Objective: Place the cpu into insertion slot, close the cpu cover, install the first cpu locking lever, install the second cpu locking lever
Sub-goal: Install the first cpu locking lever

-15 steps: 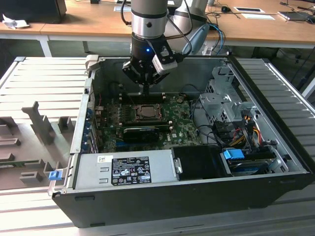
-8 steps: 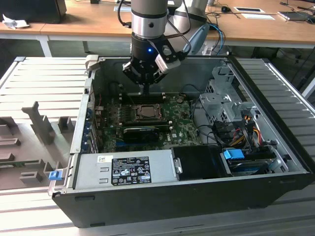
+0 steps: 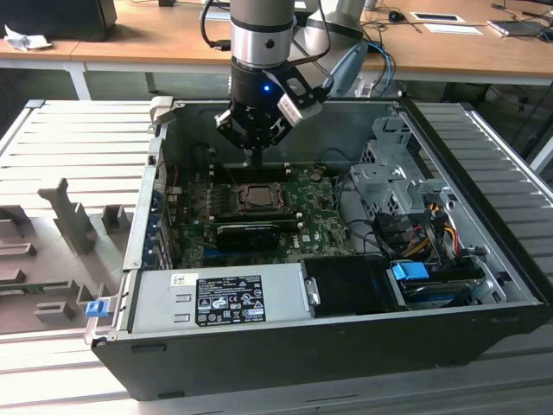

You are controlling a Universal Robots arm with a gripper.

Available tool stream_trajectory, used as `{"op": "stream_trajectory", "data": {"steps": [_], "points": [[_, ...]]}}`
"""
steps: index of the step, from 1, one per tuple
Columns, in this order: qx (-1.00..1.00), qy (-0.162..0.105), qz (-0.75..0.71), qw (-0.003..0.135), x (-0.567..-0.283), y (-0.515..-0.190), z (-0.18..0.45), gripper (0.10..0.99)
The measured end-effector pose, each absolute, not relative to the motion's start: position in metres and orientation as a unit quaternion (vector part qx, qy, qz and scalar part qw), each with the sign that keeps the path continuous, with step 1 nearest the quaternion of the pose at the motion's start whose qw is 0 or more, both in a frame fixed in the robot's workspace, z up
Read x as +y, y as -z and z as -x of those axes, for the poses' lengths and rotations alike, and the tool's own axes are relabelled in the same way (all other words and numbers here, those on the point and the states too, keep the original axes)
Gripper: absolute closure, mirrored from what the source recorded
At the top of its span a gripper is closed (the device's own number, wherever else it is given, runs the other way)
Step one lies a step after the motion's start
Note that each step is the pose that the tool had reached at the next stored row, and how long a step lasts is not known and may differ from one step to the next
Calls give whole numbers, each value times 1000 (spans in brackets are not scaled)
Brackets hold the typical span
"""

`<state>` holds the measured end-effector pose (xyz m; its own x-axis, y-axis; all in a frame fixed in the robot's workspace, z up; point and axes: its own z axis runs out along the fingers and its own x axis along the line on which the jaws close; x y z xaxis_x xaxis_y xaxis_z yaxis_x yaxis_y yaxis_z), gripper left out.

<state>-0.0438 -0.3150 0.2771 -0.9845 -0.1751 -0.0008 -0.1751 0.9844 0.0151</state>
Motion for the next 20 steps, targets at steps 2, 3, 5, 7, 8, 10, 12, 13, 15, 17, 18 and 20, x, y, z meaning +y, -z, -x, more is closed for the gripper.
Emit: {"op": "stream_trajectory", "data": {"steps": [2,3,5,7,8,10,12,13,15,17,18,20], "points": [[-995,8,-102,0,-315,-277,44,980],[-994,8,-110,0,-315,-277,44,980],[-992,8,-127,1,-315,-277,44,980],[-991,8,-137,1,-315,-277,44,980],[-990,8,-142,1,-315,-277,44,980],[-988,8,-154,1,-315,-277,44,980],[-985,8,-170,1,-315,-277,44,980],[-984,7,-176,1,-315,-277,44,980],[-980,7,-197,1,-315,-277,44,980],[-980,7,-198,-1,-315,-277,46,980],[-980,7,-197,-1,-315,-276,47,980],[-982,6,-187,-1,-315,-276,47,980]]}}
